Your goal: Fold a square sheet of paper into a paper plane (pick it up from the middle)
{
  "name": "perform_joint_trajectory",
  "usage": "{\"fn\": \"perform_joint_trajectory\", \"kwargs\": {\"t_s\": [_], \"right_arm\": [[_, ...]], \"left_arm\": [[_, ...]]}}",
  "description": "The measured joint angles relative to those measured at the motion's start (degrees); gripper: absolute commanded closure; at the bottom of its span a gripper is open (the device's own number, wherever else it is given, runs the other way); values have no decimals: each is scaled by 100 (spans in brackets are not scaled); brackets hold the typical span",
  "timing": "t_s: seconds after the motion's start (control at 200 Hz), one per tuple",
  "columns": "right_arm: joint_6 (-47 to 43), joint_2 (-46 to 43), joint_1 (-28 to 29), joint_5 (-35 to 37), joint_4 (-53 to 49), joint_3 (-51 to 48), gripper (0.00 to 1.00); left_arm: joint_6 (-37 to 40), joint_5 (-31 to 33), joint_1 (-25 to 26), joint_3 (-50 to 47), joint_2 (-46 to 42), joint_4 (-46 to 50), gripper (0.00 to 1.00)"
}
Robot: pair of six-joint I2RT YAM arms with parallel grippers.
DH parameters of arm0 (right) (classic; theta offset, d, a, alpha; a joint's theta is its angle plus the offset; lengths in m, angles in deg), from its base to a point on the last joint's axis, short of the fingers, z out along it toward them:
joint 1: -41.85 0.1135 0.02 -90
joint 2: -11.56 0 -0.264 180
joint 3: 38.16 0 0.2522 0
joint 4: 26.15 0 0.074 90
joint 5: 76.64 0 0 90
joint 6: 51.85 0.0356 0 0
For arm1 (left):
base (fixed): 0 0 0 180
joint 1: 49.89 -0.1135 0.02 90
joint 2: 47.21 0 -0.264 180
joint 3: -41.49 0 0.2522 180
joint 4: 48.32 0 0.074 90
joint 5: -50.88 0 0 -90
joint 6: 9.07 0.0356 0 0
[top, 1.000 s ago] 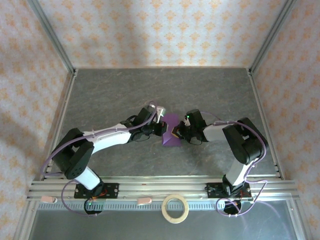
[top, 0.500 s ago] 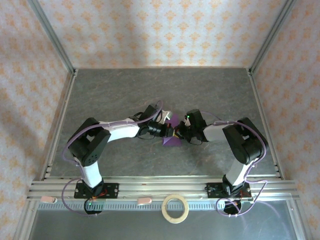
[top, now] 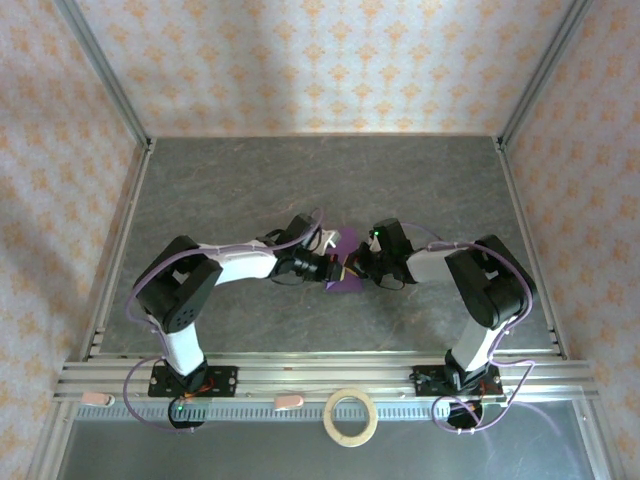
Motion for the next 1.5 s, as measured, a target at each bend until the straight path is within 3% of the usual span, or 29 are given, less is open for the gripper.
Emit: {"fn": "perform_joint_trajectory", "kwargs": {"t_s": [0.746,1.496], "right_arm": [[0,0,0,0,0,0,100],[-2,0,0,-26,-9,2,100]], "left_arm": [[61,-13,-15,96,313,177,100],[173,70,-52,-702,-46,-107,100]]}}
